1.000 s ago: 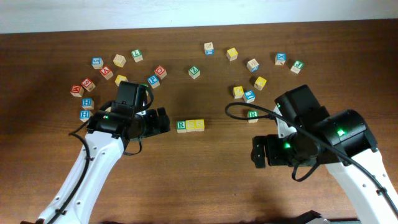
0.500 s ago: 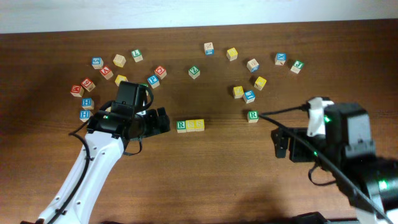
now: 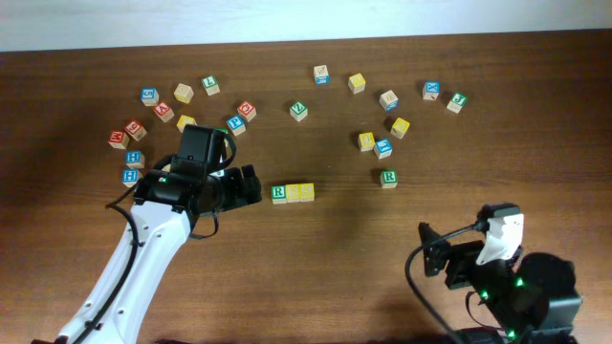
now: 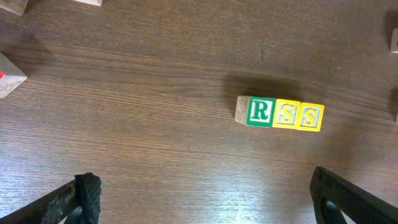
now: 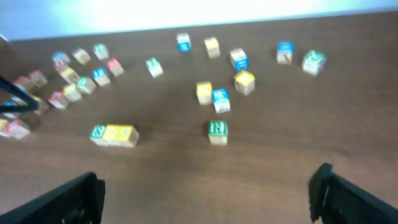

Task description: Spell out RSS

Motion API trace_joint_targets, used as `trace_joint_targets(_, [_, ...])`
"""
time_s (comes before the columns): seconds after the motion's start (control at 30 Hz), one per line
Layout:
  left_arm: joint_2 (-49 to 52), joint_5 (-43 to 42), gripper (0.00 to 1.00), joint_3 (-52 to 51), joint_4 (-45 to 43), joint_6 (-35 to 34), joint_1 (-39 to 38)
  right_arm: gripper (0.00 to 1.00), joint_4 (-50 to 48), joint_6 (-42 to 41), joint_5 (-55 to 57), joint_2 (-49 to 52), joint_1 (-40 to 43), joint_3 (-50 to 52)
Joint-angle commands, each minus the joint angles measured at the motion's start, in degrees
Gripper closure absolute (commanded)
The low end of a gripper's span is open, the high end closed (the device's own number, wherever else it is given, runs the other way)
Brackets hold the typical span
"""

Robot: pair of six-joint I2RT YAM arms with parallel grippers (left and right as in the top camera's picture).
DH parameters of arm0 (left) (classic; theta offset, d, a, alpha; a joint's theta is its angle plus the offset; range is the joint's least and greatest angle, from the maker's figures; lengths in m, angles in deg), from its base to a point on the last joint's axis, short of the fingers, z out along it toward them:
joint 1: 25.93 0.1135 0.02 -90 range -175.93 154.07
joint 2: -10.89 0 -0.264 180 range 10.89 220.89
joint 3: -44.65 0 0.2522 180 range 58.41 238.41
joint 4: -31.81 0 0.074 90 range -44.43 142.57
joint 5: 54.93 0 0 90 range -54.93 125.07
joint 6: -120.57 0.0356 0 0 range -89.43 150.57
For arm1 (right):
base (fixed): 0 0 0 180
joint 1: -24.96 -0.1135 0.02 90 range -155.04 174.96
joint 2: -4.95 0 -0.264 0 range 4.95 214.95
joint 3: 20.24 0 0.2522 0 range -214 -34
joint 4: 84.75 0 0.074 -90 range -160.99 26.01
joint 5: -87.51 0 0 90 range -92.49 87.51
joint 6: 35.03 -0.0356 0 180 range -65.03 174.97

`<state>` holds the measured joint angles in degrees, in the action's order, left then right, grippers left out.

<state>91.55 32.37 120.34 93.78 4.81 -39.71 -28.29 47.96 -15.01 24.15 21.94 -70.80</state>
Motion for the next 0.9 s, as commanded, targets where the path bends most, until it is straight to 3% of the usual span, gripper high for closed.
trace_joint_targets(0.0, [-0.66, 0.61, 0.01, 0.26, -0.11, 0.33, 0.24, 0.02, -4.39, 0.72, -2.60, -5.07, 0.44, 6.64])
trace_joint_targets(0.43, [-0.66, 0.61, 0.01, 0.26, -0.07, 0.33, 0.17, 0.02, -31.85, 0.79, -2.25, -19.02, 0.44, 24.79])
trace_joint_targets(0.87, [-0.66, 0.61, 0.01, 0.26, -0.09, 0.35, 0.17, 0.02, -49.09, 0.79, -1.84, -19.02, 0.44, 32.50])
